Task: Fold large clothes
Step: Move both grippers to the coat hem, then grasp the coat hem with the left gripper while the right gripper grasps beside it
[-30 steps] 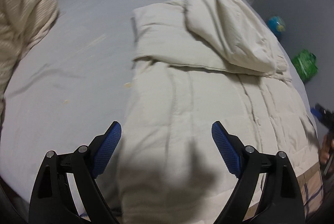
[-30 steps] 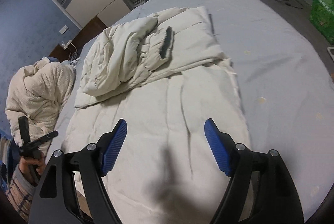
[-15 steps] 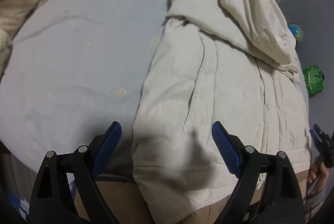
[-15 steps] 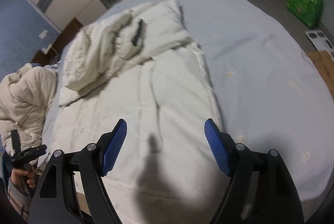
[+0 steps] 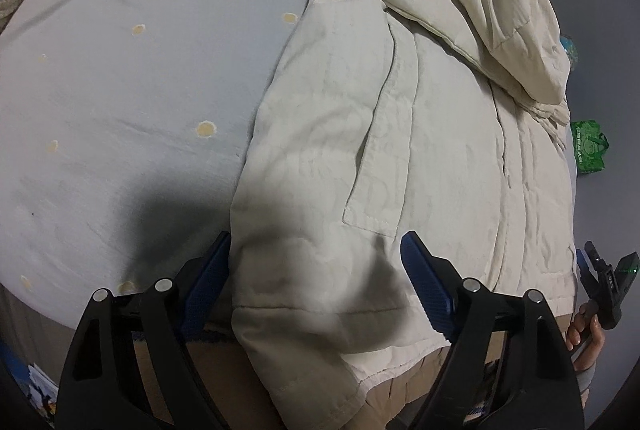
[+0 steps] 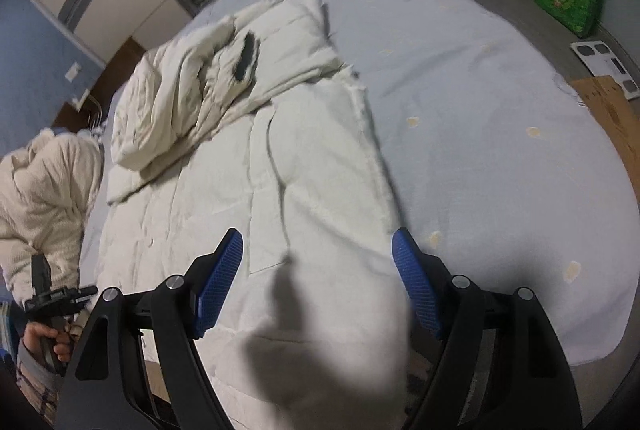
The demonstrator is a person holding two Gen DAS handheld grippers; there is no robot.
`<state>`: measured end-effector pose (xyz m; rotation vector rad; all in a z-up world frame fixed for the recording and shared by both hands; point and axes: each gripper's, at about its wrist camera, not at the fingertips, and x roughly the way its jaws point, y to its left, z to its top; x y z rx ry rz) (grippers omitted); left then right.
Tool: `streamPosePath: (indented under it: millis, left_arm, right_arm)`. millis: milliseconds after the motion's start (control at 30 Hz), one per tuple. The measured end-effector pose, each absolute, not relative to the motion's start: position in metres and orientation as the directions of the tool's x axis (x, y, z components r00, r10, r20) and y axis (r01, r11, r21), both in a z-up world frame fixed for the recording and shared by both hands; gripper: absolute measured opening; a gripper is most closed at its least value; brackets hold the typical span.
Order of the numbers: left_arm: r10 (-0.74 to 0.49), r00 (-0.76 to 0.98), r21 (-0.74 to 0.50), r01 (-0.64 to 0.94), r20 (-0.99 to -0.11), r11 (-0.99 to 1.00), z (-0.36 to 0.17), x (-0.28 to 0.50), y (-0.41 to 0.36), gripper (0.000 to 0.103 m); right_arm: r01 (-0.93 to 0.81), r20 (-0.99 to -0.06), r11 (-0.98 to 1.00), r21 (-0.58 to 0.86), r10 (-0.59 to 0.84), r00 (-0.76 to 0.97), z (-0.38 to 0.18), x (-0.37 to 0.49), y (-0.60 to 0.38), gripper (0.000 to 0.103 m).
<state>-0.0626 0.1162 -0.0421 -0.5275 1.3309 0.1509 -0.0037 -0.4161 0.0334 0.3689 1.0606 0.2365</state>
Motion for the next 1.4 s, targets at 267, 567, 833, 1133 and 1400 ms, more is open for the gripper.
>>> streamPosePath:
  millis: [267, 567, 833, 1133, 1400]
  left_arm:
    - [-0.197, 0.243, -0.280, -0.380, -0.950, 0.882, -0.044, -0.061, 0.110, 0.063]
    - [-0.215, 0.243, -0.289, -0.328, -0.946, 0.899, -0.038, -0.072, 0.107, 0.042]
    - [-0.232, 0.290, -0.312, -0.268, -0.929, 0.911, -0.026, -0.092, 0.102, 0.022]
    - [-0.331, 0.412, -0.419, -0.142, -0.849, 0.897, 0.003, -0.102, 0.092, 0.016]
    - [-0.408, 0.503, -0.497, -0.049, -0.762, 0.867, 0.041, -0.090, 0.099, 0.011]
  right_arm:
    - [0.051, -0.792, 0.829, 0.558, 0.512, 0.333, 0.001, -0.003, -0.441, 0.073]
    - [-0.012, -0.684, 0.714, 0.700, 0.676, 0.276, -0.006, -0.012, -0.435, 0.067]
    - [-0.074, -0.659, 0.695, 0.715, 0.706, 0.259, -0.006, -0.023, -0.433, 0.022]
    - [-0.158, -0.567, 0.621, 0.768, 0.773, 0.284, 0.025, -0.021, -0.430, 0.013]
    - [-0.211, -0.417, 0.483, 0.850, 0.861, 0.291, 0.063, 0.002, -0.419, 0.012]
